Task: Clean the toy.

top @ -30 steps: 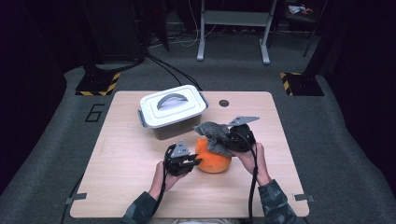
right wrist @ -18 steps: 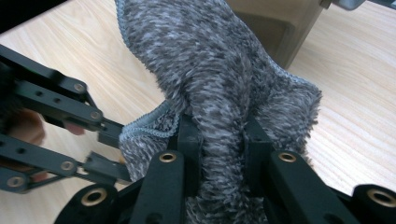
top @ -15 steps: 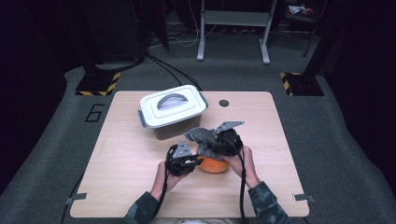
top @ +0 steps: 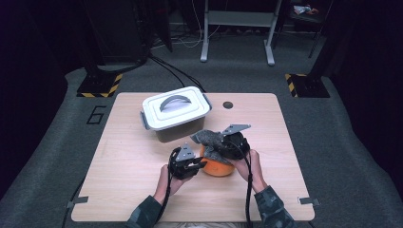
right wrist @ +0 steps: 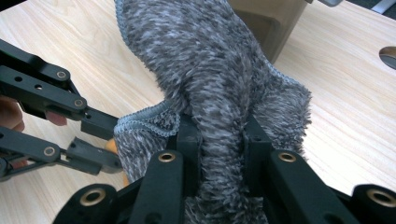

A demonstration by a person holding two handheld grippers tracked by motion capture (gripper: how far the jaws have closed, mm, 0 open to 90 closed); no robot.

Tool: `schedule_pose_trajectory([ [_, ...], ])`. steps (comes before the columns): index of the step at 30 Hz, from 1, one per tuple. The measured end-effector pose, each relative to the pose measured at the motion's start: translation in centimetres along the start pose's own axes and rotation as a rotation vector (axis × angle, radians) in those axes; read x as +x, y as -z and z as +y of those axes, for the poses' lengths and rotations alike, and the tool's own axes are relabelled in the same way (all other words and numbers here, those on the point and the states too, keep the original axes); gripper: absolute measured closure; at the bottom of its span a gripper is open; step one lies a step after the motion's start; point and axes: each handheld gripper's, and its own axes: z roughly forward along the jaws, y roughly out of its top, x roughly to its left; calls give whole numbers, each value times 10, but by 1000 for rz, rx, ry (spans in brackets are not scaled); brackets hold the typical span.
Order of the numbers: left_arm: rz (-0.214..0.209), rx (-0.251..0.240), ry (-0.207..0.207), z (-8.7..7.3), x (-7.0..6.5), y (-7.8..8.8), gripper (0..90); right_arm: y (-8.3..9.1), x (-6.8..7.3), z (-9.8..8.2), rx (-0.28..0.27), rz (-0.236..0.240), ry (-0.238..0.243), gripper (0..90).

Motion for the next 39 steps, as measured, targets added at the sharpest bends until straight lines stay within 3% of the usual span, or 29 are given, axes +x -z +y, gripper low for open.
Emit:
schedule_pose_trajectory([
  [8,5,3,4,0,0,0,773,8,-12,-7,-7,-30,-19,740],
  [22,-1,2,15,-2,2,0,772,20,-42,-35,0,-83,-115,737],
  [29,-4,3,14,-1,1,0,771,18,-55,-54,14,-99,-186,738],
  [39,-9,3,20,-2,0,0,770,10,-69,-78,50,-107,-245,738],
])
